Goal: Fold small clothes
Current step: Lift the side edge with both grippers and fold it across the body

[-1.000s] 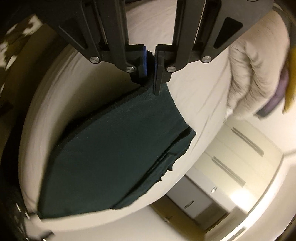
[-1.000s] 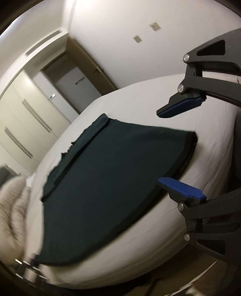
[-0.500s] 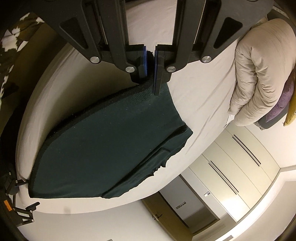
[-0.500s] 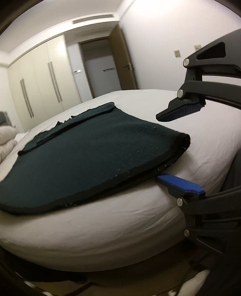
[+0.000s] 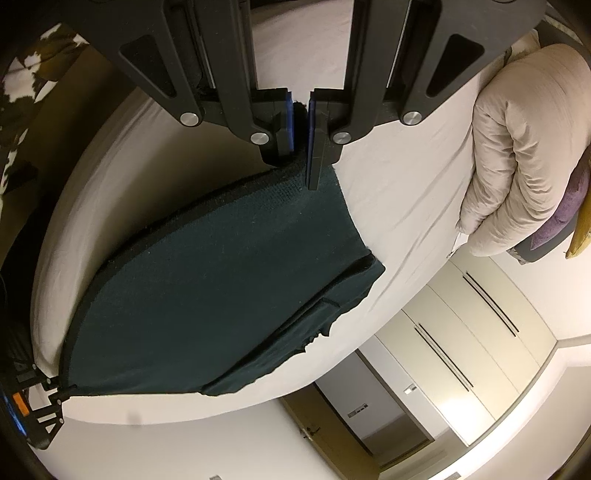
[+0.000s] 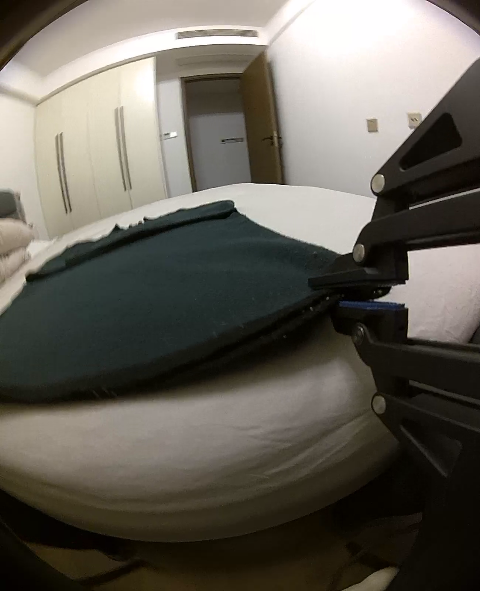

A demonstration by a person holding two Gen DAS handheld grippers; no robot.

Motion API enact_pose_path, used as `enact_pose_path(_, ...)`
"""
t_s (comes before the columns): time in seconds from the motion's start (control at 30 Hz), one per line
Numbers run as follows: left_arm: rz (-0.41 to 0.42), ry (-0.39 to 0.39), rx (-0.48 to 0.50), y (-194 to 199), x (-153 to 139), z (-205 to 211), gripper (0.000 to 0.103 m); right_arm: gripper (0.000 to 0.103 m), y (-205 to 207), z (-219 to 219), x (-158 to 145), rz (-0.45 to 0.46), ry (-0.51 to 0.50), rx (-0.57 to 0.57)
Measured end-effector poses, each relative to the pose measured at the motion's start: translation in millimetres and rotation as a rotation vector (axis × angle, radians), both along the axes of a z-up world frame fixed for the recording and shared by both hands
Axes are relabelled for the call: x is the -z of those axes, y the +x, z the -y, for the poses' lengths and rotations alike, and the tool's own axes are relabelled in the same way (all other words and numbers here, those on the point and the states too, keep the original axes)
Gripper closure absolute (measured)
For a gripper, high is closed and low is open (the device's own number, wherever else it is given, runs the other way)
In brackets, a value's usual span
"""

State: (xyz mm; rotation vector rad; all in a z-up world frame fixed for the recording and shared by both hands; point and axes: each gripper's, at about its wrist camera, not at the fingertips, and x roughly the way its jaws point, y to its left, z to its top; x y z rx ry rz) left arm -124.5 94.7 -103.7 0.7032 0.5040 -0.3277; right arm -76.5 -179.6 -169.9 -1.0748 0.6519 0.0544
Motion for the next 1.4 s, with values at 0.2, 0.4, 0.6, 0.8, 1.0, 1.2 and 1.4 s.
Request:
enact_pose_path(0.2, 0.024, -0.114, -0.04, 9, -25, -9, 0.099, 0.099, 12, 8, -39, 0.109, 0.093, 0.038)
enact_pose_path(0.4, 0.112, -0.209, -0.07, 42, -71, -10, 0.099, 0.099, 56, 18, -72, 0.177, 0.134, 0.032)
enact_pose_path(0.6, 0.169, -0.231, -0.088, 111, -108, 4, 0.099, 0.099, 145, 36, -110, 0.214, 0.214, 0.053)
enact_pose_path(0.8, 0.115, -0.28, -0.15, 222, -126, 5, 0.099, 0.099, 247, 53, -123, 0.152, 0.269, 0.071)
enact_pose_path(1.0, 0.033, -0.205, -0.207, 338, -112, 21, 0.099, 0.099, 342, 80, -118, 0.066, 0.375, 0.142)
enact_pose_path(1.2, -0.104, -0.217, -0.277, 440, -80, 27, 0.099, 0.099, 422, 99, -103, -0.027, 0.47, 0.205)
enact_pose_path(1.4, -0.173, -0.17, -0.296, 507, -48, 52, 0.099, 0.099, 465, 118, -64, -0.151, 0.569, 0.28)
